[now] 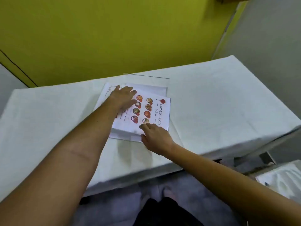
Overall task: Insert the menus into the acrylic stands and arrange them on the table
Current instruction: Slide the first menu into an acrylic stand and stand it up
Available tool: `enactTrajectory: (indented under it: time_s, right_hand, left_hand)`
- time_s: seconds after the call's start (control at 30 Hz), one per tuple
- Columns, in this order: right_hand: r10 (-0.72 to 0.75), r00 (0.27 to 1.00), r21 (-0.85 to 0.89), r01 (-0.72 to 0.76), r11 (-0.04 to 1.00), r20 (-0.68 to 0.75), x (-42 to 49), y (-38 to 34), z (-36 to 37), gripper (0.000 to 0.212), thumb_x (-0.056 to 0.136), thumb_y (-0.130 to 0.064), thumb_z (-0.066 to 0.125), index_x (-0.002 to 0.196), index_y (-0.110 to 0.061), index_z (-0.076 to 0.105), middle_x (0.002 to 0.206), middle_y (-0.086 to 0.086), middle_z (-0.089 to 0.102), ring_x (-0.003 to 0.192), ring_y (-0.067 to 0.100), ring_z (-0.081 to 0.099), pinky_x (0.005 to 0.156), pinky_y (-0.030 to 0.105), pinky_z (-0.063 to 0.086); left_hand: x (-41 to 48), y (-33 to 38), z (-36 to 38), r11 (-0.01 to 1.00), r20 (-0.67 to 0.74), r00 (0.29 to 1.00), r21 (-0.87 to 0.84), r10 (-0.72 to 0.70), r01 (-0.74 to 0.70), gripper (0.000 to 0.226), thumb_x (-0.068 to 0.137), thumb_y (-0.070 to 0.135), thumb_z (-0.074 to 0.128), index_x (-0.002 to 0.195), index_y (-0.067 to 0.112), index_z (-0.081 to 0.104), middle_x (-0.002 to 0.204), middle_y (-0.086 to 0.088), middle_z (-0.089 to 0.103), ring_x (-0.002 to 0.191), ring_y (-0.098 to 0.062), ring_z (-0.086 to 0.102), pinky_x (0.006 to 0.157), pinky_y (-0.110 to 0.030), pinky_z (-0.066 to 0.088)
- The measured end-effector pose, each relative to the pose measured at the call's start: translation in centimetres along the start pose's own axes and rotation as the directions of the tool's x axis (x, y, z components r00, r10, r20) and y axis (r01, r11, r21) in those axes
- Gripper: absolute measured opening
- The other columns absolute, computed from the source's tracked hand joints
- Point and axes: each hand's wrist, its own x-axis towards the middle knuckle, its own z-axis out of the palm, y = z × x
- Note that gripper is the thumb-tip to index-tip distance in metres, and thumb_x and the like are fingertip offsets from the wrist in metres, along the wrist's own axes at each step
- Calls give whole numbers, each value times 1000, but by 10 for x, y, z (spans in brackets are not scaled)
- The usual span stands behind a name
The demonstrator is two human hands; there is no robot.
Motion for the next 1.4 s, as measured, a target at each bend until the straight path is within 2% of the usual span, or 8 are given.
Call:
enactTrajectory:
  time_s: [0.17, 0.27, 0.47, 0.57, 0.73, 0.87, 1.23, 1.4]
  right_hand:
    - [188, 980, 145, -196, 970, 68, 0, -9, -1, 38, 99, -22, 39, 135, -11, 37, 128, 19, 58, 102, 39, 56, 73, 36, 41]
    - [398, 912, 480, -395, 783, 102, -2, -19, -3, 44, 97, -19, 44, 140, -15, 32, 142, 14, 42, 119, 35, 51, 90, 36, 47]
    - [457, 672, 812, -486, -321, 583, 18, -30, 6, 24, 89, -22, 52, 103, -18, 33, 88, 6, 48, 77, 18, 56, 74, 26, 51]
    - [473, 536, 689, -329, -645, 699, 27, -30, 7, 33, 90, -12, 57, 116, -18, 39, 106, 12, 62, 102, 25, 64, 100, 35, 49]
    - [506, 417, 642, -314, -699, 755, 32, -35, 23, 46, 80, -20, 74, 120, -21, 51, 106, 9, 70, 87, 27, 72, 84, 39, 59]
    - [471, 463, 633, -301, -713, 751, 30, -34, 18, 34, 91, -13, 60, 124, -13, 53, 121, 14, 65, 108, 28, 65, 92, 34, 55]
    - [494, 472, 650, -259, -714, 730, 55, -41, -50, 21, 93, -12, 57, 114, -11, 57, 101, 10, 68, 95, 29, 62, 90, 48, 55]
    - [580, 643, 847, -221, -484, 500, 76, -42, -101, 8, 95, -9, 53, 102, -11, 55, 106, 7, 64, 91, 25, 60, 90, 48, 53]
  left_hand:
    - [15, -8, -4, 999, 15, 1000, 48, -20, 19, 58, 100, 42, 32, 151, 16, 22, 162, -8, 17, 150, -24, 15, 121, -48, 8]
    - [22, -14, -4, 998, 8, 1000, 57, -22, 22, 59, 100, 43, 32, 151, 15, 21, 161, -10, 19, 149, -25, 16, 121, -49, 8]
    - [34, -19, -3, 999, -12, 1000, 32, -25, 26, 61, 98, 47, 34, 148, 11, 29, 151, -18, 35, 142, -31, 31, 120, -51, 11]
    - [35, -23, -7, 997, -54, 998, 61, -37, 40, 61, 97, 49, 39, 144, 10, 36, 145, -22, 39, 136, -36, 36, 118, -50, 19]
    - [25, -34, -11, 995, -47, 996, 57, -74, 77, 57, 94, 48, 48, 137, 11, 46, 137, -23, 47, 128, -38, 43, 109, -47, 33]
    - [15, -46, -3, 983, -7, 988, -108, -152, 151, 55, 94, 43, 52, 134, 6, 47, 132, -22, 50, 121, -38, 51, 99, -44, 42]
    - [-22, -89, -45, 900, -120, 963, -399, -240, 174, 43, 95, 37, 54, 121, 3, 55, 125, -20, 55, 106, -34, 59, 81, -36, 46]
    - [-55, -124, -60, 823, -242, 891, -526, -385, 212, 42, 95, 40, 52, 108, 0, 56, 103, -21, 61, 86, -31, 56, 67, -31, 36]
